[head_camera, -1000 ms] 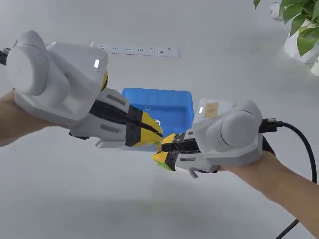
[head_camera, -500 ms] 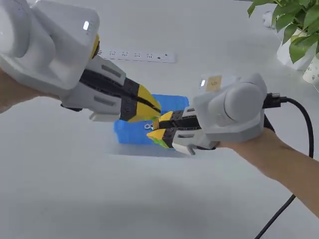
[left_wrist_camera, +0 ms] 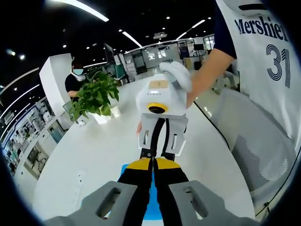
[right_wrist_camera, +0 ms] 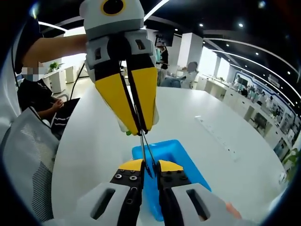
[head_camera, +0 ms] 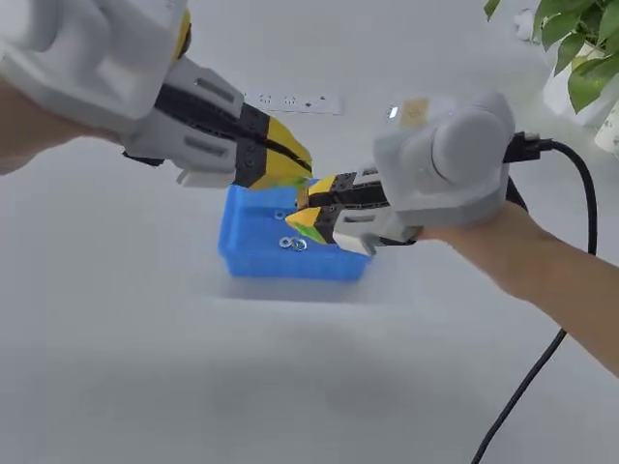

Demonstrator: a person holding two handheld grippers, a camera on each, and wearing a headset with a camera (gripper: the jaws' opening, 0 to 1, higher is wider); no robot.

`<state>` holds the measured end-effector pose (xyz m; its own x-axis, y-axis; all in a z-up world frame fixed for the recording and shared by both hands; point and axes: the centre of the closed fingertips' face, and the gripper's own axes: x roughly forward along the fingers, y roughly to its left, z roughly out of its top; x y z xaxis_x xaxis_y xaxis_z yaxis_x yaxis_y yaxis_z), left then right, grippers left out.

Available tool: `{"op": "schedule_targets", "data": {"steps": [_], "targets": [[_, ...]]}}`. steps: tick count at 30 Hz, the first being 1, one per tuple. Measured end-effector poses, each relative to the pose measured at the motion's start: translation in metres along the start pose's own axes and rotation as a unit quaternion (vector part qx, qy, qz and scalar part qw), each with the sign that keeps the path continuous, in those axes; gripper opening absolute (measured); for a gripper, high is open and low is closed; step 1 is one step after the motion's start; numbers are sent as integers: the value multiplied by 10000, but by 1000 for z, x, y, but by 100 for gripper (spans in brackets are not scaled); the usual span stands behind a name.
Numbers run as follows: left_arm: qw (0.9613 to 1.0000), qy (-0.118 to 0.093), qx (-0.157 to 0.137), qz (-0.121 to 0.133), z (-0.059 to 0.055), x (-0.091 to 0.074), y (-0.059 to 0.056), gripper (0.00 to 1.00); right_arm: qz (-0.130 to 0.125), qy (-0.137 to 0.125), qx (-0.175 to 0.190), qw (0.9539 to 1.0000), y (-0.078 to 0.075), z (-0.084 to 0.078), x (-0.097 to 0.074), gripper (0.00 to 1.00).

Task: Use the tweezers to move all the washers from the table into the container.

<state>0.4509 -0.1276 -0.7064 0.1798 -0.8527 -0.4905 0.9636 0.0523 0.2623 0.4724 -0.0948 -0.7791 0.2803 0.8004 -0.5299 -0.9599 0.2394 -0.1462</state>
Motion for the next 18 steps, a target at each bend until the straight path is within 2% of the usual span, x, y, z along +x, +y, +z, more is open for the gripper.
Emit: {"op": "schedule_targets", "data": {"steps": [3, 8, 11, 15, 18], "targets": [[10000, 36, -70, 20, -9, 4, 6, 5, -18, 94, -39, 9999, -5, -6, 5, 11], [9999, 18, -89, 72, -12, 7, 12, 5, -49, 93, -22, 9999, -10, -8, 9, 11], [9998, 102, -121, 72, -21, 11, 15, 5, -65, 158, 17, 9999, -18, -17, 19, 11], [9997, 160, -152, 85, -28, 14, 15, 5, -67, 250, 22, 9997, -17, -21, 24, 11], [9997, 110, -188, 123, -27, 12, 11, 5, -72, 245, -5, 9997, -13, -21, 21, 11]]}}
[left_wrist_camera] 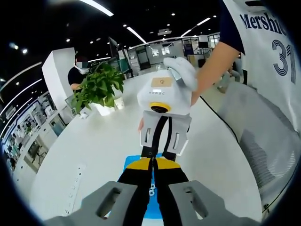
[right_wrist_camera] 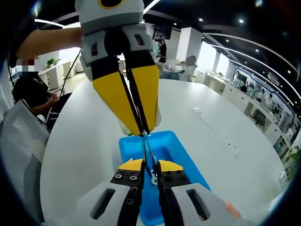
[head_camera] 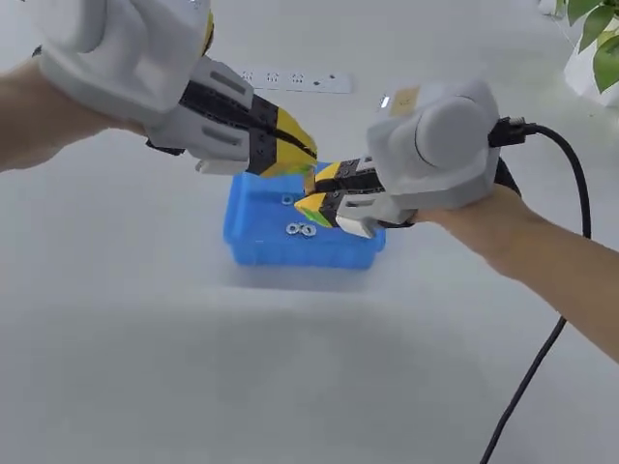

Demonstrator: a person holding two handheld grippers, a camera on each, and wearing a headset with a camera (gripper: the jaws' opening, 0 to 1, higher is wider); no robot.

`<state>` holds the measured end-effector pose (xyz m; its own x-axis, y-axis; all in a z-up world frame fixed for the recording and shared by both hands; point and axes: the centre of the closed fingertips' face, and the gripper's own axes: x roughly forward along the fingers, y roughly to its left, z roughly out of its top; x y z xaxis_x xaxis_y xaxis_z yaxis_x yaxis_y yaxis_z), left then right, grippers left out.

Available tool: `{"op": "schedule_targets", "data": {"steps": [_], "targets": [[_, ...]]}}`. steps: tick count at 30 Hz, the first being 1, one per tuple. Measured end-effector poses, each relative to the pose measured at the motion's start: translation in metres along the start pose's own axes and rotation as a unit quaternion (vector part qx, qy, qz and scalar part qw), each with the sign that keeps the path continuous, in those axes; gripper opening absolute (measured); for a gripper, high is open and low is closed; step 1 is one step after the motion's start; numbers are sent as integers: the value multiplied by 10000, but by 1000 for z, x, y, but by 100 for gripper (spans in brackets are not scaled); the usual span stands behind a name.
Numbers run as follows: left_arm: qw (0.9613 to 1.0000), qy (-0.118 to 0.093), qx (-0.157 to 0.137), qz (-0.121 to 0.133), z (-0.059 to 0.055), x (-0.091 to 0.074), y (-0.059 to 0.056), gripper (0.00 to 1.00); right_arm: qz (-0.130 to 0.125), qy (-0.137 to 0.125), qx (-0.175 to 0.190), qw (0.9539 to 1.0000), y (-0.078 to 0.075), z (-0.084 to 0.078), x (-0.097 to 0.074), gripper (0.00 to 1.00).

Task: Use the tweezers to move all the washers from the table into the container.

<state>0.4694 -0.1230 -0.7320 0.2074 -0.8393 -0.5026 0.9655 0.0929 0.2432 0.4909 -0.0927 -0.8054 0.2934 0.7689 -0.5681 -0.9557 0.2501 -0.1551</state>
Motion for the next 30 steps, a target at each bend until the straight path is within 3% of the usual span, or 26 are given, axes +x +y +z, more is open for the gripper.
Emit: {"op": "schedule_targets", "data": {"steps": [4, 8, 10, 20, 24, 30], "targets": [[9997, -176, -147, 82, 2, -4, -7, 5, 26, 8, -55, 10000, 8, -1, -10, 11], [9996, -178, -174, 126, -3, -7, -12, 5, -10, -12, -29, 10000, 12, -4, -23, 12], [9996, -192, -182, 137, 1, -7, -22, 5, -31, -22, -16, 10000, 15, -3, -29, 12], [9995, -266, -134, 75, 10, -12, -40, 5, 40, 66, -129, 9999, 37, -4, -48, 11], [9996, -260, -104, 47, 17, -10, -57, 5, 77, 169, -242, 9995, 46, -6, -53, 11], [9995, -205, -254, 34, 1, -11, -67, 5, 184, 428, -344, 9983, 60, -17, -54, 10]]}}
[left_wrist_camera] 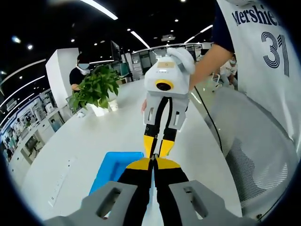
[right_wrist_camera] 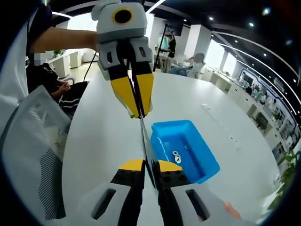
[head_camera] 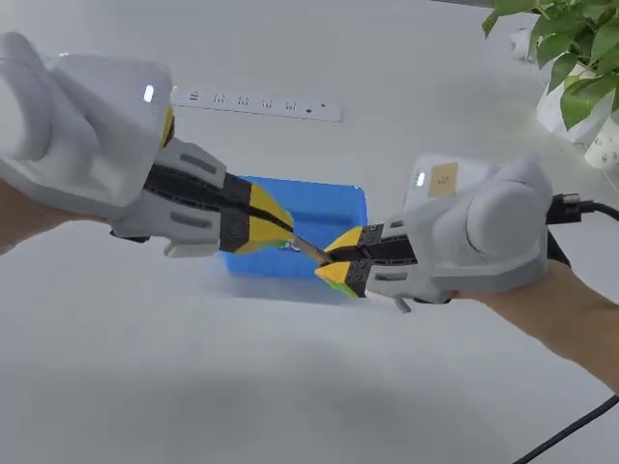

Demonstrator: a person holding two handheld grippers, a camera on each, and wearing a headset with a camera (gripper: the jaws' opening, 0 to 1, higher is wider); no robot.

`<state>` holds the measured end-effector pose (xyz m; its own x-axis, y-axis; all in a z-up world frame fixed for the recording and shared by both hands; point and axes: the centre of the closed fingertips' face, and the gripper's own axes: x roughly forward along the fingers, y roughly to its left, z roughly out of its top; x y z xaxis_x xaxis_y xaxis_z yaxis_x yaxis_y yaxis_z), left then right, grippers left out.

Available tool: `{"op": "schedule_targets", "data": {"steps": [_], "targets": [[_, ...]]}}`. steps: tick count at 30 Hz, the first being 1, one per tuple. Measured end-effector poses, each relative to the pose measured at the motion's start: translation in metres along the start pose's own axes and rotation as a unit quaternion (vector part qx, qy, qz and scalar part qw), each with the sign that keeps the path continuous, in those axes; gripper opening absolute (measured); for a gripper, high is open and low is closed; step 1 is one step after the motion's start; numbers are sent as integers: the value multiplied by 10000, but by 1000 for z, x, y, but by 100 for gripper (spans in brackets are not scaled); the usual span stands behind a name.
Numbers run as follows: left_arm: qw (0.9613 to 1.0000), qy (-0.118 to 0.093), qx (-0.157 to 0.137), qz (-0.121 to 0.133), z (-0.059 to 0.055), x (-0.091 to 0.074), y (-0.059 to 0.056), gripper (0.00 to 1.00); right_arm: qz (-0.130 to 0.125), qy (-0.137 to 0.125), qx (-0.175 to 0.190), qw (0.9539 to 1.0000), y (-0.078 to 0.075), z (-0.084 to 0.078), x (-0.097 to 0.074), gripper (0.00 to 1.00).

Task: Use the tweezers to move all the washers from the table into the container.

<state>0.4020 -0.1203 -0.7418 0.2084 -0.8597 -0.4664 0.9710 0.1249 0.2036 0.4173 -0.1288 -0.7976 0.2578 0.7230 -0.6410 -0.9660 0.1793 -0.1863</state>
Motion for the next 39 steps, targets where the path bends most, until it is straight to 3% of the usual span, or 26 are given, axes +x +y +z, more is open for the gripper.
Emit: {"op": "schedule_targets", "data": {"steps": [12, 20, 21, 22, 23, 25, 27, 29, 36, 39], "targets": [[9991, 301, -157, -238, -35, 12, -24, 5, 294, 498, -80, 9983, 23, -28, 12, 9], [9981, 493, -352, -132, -63, 25, -19, 5, 257, 935, -86, 9953, 20, -47, 23, 9], [9977, 556, -367, -105, -67, 27, -18, 6, 246, 948, -85, 9952, 19, -48, 24, 9], [9955, 891, -301, -78, -83, 27, -17, 6, 273, 954, 6, 9951, 19, -49, 27, 9], [9939, 1052, -297, -112, -91, 29, -19, 6, 278, 949, 42, 9951, 18, -49, 28, 9], [9949, 933, -370, -131, -89, 32, -19, 6, 319, 1116, -28, 9932, 18, -55, 34, 9], [9947, 927, -450, -68, -92, 34, -17, 6, 316, 1115, -42, 9933, 17, -57, 38, 9], [9929, 1047, -563, 69, -102, 34, -12, 6, 327, 1089, 65, 9935, 16, -58, 40, 8], [9905, 1207, -655, 10, -116, 40, -16, 6, 420, 1227, -46, 9915, 19, -63, 46, 9], [9887, 1370, -612, -4, -124, 42, -20, 6, 481, 1279, -101, 9906, 23, -65, 48, 8]]}}
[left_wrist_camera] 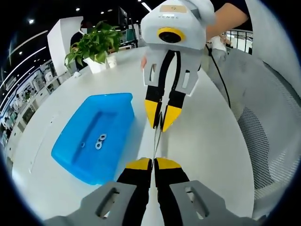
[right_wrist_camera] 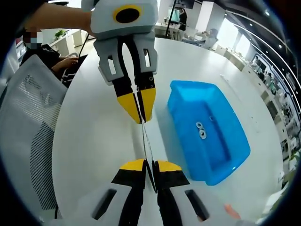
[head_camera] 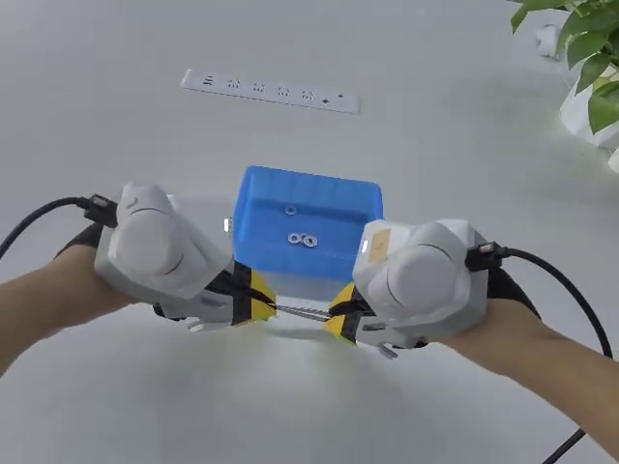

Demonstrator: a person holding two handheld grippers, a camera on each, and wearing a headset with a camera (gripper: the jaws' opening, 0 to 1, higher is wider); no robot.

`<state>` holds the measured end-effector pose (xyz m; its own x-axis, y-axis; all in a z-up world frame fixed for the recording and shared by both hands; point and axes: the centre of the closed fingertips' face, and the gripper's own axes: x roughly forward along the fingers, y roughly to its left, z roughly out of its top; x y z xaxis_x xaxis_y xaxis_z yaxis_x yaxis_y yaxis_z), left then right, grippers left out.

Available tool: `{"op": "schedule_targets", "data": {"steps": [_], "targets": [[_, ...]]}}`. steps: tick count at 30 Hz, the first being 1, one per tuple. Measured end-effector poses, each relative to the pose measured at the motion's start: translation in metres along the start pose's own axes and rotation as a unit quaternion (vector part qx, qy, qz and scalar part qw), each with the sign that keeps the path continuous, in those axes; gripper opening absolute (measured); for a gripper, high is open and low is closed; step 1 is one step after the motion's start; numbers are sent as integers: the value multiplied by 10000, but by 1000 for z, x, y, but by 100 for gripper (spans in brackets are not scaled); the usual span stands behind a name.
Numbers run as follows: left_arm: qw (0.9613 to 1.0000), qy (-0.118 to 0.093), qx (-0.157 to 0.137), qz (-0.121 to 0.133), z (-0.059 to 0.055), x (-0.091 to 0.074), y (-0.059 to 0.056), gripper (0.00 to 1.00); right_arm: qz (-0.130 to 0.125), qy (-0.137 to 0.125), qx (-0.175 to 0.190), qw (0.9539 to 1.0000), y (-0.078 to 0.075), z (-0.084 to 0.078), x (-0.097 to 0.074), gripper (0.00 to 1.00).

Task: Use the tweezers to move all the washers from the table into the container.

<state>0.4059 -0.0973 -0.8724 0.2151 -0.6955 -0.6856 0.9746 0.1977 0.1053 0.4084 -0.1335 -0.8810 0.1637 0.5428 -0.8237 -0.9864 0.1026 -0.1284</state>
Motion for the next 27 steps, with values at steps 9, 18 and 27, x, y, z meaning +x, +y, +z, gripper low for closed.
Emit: {"op": "schedule_targets", "data": {"steps": [9, 18, 27], "targets": [[9990, 388, 205, 65, -12, 3, -2, 6, 59, 113, -183, 9998, 3, 1, 5, 8], [9984, 522, 151, 158, -15, 6, -1, 7, 145, 275, -267, 9992, 7, -6, 9, 9], [9963, 806, 299, 64, -16, 6, -4, 8, 181, 317, -337, 9988, 5, -5, 9, 10]]}}
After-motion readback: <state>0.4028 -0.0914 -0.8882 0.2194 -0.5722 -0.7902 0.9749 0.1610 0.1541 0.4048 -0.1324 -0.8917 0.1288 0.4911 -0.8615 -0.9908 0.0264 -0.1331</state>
